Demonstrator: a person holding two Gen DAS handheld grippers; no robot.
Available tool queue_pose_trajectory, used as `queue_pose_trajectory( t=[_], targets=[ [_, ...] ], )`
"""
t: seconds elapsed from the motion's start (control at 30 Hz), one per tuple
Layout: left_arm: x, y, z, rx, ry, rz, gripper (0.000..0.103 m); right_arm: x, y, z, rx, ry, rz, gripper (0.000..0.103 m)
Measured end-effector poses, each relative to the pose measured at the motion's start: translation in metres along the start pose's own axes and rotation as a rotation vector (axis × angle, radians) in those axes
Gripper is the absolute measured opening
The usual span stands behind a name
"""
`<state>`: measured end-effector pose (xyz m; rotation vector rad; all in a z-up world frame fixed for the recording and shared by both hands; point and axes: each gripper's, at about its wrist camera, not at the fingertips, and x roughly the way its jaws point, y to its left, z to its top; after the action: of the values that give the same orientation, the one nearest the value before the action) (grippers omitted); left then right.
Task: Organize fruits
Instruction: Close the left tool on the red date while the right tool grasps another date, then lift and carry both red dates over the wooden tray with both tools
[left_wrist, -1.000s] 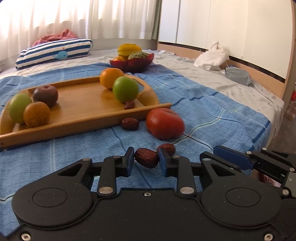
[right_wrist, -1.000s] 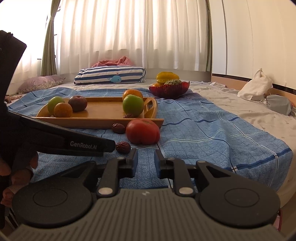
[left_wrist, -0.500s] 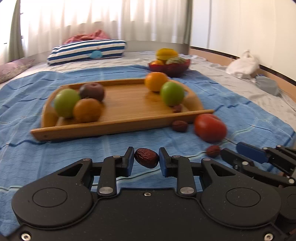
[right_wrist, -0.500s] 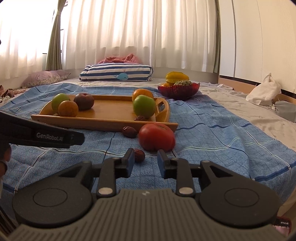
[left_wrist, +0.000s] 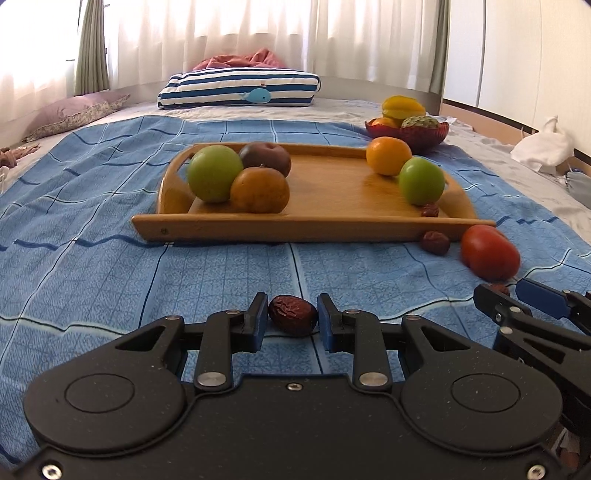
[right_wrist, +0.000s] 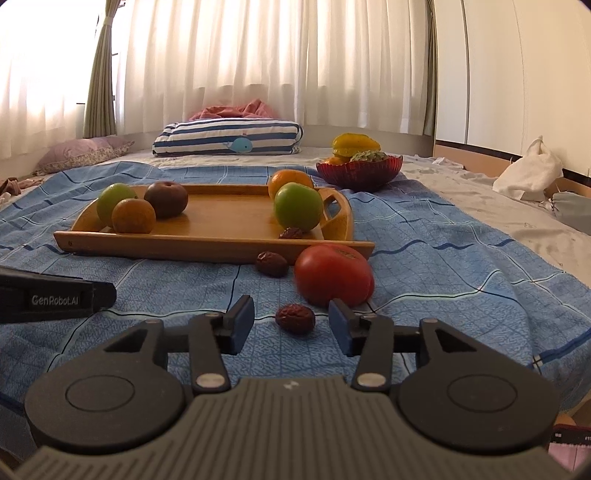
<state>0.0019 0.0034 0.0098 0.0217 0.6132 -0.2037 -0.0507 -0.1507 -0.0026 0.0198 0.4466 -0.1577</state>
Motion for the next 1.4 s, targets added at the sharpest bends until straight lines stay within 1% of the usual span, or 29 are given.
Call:
queue_pose_trajectory(
  t=[0.17,0.2,0.23,0.3,0.4,0.43,0.6,0.7,0.77,0.83,0.93,1.0,1.07,1.1,1.13,1.17,1.2,1.4],
  targets=[
    [0.002,-0.002,-0.001,0.012,-0.006,0.0,0.027,0.008,0.004,0.001,0.031,0.025,-0.001,0.063],
    [0.003,-0.002,-0.001,0.009,-0.006,-0.002,0.028,0.01,0.005,0.001,0.035,0.033,-0.004,0.062],
    [0.004,-0.002,-0.001,0.008,-0.005,-0.003,0.028,0.011,0.006,0.001,0.038,0.039,-0.01,0.053],
    [0.004,-0.003,-0.001,0.012,-0.007,-0.003,0.028,0.015,0.008,0.0,0.044,0.047,-0.021,0.043],
    [0.005,-0.003,-0.002,0.014,-0.008,-0.004,0.028,0.017,0.008,0.001,0.056,0.049,-0.026,0.03],
    [0.005,-0.003,-0.002,0.015,-0.008,-0.004,0.028,0.018,0.008,0.001,0.061,0.05,-0.026,0.029],
    [0.005,-0.003,-0.002,0.018,-0.012,-0.005,0.028,0.016,0.007,0.001,0.065,0.04,0.008,0.029],
    [0.004,-0.003,-0.003,0.022,-0.012,-0.009,0.03,0.012,0.009,0.0,0.057,0.028,0.04,0.029],
    [0.004,-0.004,-0.003,0.026,-0.011,-0.019,0.037,0.009,0.011,-0.001,0.048,0.02,0.057,0.029],
    [0.004,-0.004,-0.002,0.035,-0.012,-0.035,0.052,0.006,0.013,-0.002,0.041,0.018,0.065,0.029],
    [0.008,-0.005,-0.001,0.076,-0.02,-0.033,0.054,0.006,0.015,-0.002,0.041,0.02,0.069,0.029],
    [0.012,-0.005,0.0,0.098,-0.02,-0.022,0.054,0.007,0.016,-0.003,0.041,0.021,0.068,0.029],
    [0.015,-0.004,0.001,0.101,-0.018,-0.024,0.052,0.006,0.016,-0.002,0.042,0.021,0.069,0.029],
    [0.015,-0.003,0.002,0.101,-0.015,-0.029,0.048,0.006,0.016,-0.003,0.042,0.02,0.07,0.029],
    [0.015,-0.003,0.002,0.099,-0.014,-0.034,0.04,0.006,0.016,-0.003,0.042,0.02,0.071,0.029],
    [0.015,-0.002,0.002,0.098,-0.013,-0.041,0.036,0.006,0.016,-0.003,0.042,0.019,0.071,0.029],
    [0.013,-0.002,0.001,0.1,-0.012,-0.049,0.028,0.005,0.016,-0.003,0.041,0.019,0.072,0.029],
    [0.004,-0.003,0.002,0.104,-0.03,-0.046,0.028,0.005,0.017,-0.003,0.035,0.017,0.08,0.029]
  ],
)
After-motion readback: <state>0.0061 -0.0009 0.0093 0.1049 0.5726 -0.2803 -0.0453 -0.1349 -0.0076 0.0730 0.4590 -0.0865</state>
